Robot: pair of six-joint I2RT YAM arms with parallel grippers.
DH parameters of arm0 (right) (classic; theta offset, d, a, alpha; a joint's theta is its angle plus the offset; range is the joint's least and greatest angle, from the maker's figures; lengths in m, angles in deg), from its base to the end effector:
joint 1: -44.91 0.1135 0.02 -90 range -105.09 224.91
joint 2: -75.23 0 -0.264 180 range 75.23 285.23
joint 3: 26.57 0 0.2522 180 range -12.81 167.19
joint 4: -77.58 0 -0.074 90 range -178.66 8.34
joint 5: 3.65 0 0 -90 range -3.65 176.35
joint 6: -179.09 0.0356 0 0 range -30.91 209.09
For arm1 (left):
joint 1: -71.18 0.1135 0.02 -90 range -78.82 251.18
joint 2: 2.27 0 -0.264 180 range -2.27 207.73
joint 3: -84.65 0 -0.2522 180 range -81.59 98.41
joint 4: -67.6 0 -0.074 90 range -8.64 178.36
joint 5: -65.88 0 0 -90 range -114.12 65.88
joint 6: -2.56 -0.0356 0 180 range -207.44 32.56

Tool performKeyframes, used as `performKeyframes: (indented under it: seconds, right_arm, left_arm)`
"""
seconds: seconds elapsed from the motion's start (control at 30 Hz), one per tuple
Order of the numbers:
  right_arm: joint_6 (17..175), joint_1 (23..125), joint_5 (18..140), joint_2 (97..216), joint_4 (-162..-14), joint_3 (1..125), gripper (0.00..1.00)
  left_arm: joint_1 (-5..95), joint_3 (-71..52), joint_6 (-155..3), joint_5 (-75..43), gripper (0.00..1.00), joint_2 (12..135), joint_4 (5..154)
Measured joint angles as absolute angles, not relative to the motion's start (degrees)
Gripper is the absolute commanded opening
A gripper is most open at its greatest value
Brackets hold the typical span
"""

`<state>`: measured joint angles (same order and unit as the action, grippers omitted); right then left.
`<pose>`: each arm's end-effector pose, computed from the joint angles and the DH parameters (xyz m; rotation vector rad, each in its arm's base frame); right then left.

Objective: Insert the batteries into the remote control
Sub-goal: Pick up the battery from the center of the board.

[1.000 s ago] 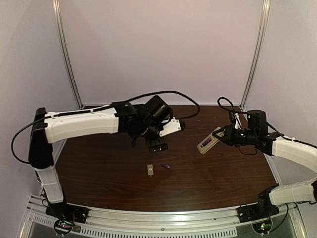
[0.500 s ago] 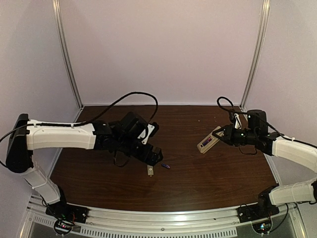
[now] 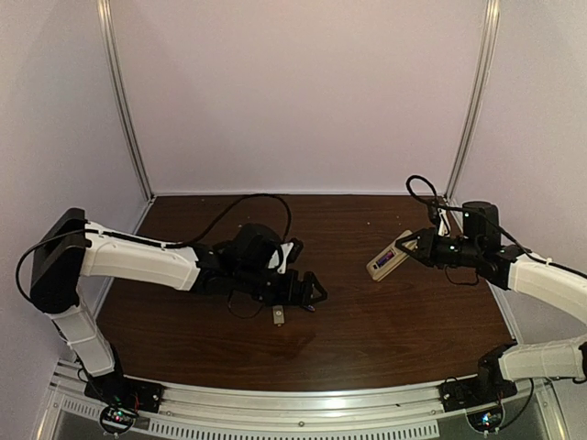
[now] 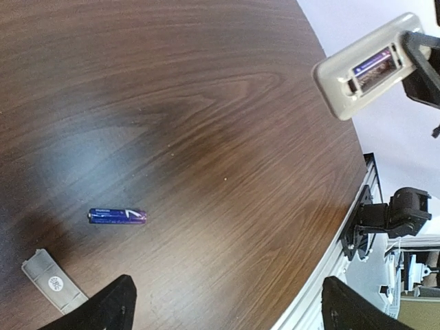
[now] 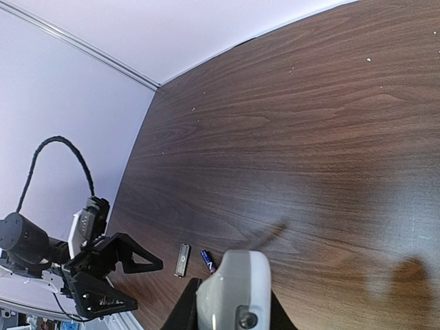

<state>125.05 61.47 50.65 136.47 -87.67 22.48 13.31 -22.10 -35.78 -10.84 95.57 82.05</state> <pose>0.2157 0.0858 0.2451 -0.0557 2.1615 1.1884 0.1897 -0.3174 0.2017 0.2805 2.5486 -1.1684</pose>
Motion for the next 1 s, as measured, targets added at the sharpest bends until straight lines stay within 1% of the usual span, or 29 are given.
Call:
performKeyframes:
  seconds: [0.13,0.6,0.77,1.0]
  right_arm:
    - [125.1,61.5,50.6,136.3,-87.6,22.3,0.00]
    - [124.5,61.5,51.2,136.4,-86.8,22.1,0.00]
    - [124.1,61.5,51.5,136.5,-86.7,22.1,0.00]
    - [123.8,61.5,51.7,136.8,-86.7,22.1,0.00]
  left_arm:
    - [13.4,-21.1,-33.9,-10.5,0.82,98.7,82.0]
    - [13.4,-19.2,-27.9,-12.0,0.65,105.6,82.0]
    - [13.9,-18.9,-26.5,-12.8,0.55,106.9,82.8]
    - [15.5,-16.4,-25.8,-13.6,0.47,110.3,84.0]
